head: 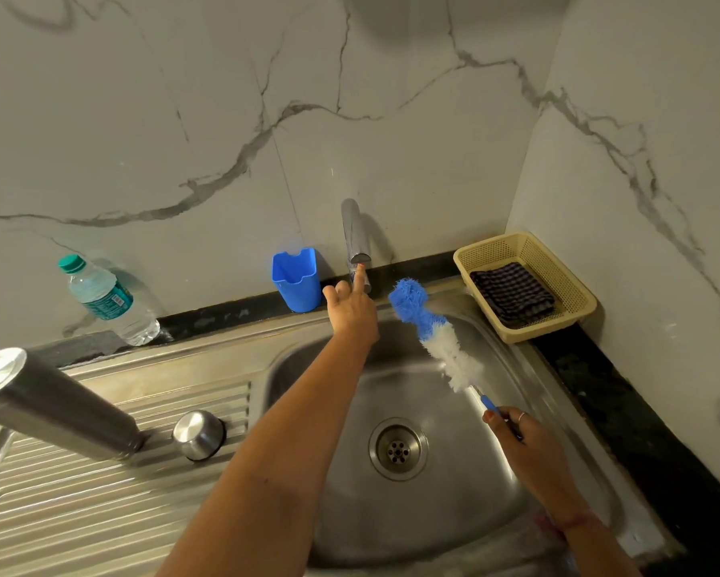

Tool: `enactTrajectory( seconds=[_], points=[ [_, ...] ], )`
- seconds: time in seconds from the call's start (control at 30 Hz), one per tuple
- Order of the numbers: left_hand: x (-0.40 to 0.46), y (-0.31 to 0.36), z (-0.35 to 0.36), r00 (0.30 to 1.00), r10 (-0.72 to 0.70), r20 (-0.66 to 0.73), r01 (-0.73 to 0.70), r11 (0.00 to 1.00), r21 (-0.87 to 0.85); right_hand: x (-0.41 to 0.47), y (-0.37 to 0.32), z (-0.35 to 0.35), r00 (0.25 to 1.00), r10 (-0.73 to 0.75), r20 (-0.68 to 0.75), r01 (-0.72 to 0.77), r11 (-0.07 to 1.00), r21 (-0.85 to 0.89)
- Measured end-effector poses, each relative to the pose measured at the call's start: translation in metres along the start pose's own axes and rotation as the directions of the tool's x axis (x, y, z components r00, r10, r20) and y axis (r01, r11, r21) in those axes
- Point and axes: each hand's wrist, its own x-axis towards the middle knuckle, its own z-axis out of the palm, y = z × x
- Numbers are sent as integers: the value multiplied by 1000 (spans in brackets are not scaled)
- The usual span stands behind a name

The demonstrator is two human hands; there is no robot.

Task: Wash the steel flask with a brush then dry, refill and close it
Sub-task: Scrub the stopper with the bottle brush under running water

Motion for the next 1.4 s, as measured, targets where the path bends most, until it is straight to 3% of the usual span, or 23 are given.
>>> enactTrajectory(
  seconds=[1.23, 1.4],
  points=[
    [-5, -7, 9, 1000, -14, -22, 13, 999, -50, -3, 0, -3, 1000, -8, 8, 8, 1000, 1],
    [-7, -11, 9, 999, -21, -24, 18, 991, -132, -3, -1, -1, 1000, -23, 3, 23, 999, -24]
  ],
)
